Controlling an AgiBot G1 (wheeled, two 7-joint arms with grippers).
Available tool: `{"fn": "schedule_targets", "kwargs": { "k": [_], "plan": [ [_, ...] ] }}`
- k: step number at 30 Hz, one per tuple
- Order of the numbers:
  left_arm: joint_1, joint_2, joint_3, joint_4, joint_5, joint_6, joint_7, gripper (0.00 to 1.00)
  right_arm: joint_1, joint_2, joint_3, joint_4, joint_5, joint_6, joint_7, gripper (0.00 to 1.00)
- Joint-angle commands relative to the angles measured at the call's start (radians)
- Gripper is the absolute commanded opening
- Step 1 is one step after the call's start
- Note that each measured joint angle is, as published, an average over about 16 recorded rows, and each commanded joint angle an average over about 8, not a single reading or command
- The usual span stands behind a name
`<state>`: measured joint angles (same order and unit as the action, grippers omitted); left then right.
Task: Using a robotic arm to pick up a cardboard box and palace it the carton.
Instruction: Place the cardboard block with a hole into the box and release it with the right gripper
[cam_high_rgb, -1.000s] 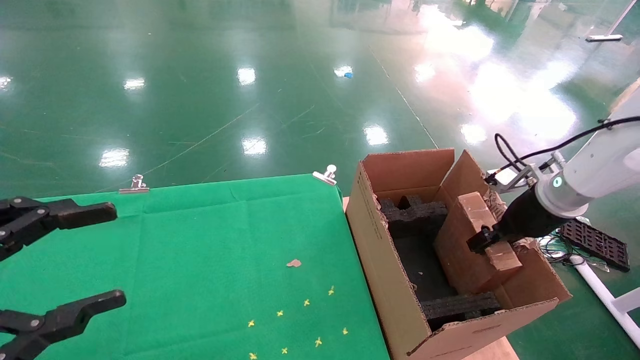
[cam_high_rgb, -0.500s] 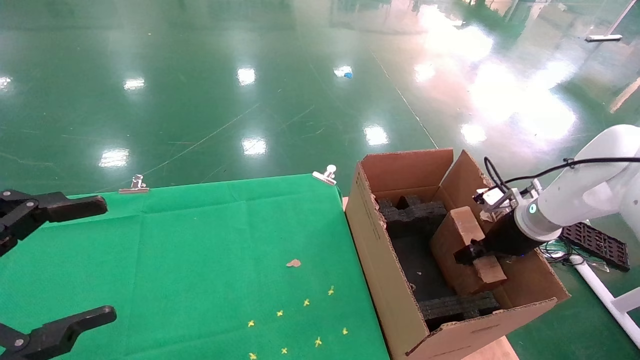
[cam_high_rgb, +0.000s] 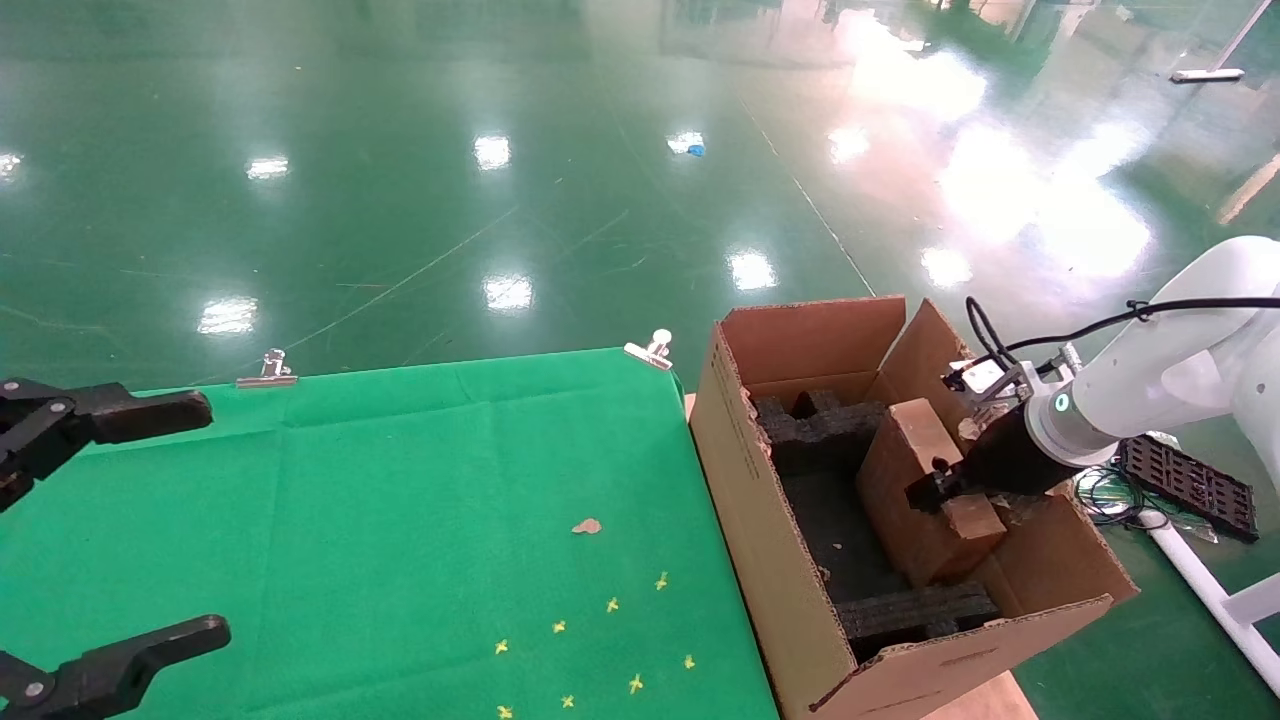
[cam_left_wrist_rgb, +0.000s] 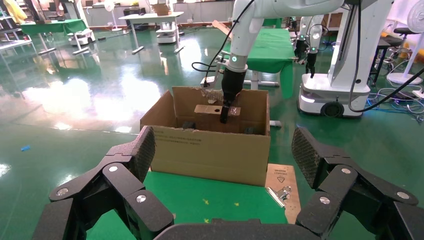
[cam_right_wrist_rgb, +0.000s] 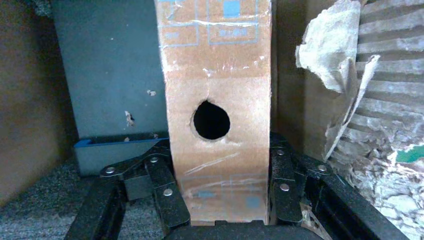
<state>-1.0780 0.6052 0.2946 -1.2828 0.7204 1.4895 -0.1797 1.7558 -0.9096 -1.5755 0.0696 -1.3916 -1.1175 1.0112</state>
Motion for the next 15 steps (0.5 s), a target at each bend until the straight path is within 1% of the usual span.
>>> {"fn": "schedule_targets", "kwargs": {
  "k": [1,15],
  "plan": [
    [0.000,0.000,0.000,0.000,0.000,0.000,0.000,1.00,0.003,-0.004,-0.002,-0.008,-0.002,-0.004,-0.002,1.00],
    [0.000,0.000,0.001,0.000,-0.001,0.000,0.000,1.00,0.014,-0.017,-0.004,-0.037,-0.007,-0.017,-0.013,1.00]
  ]
}}
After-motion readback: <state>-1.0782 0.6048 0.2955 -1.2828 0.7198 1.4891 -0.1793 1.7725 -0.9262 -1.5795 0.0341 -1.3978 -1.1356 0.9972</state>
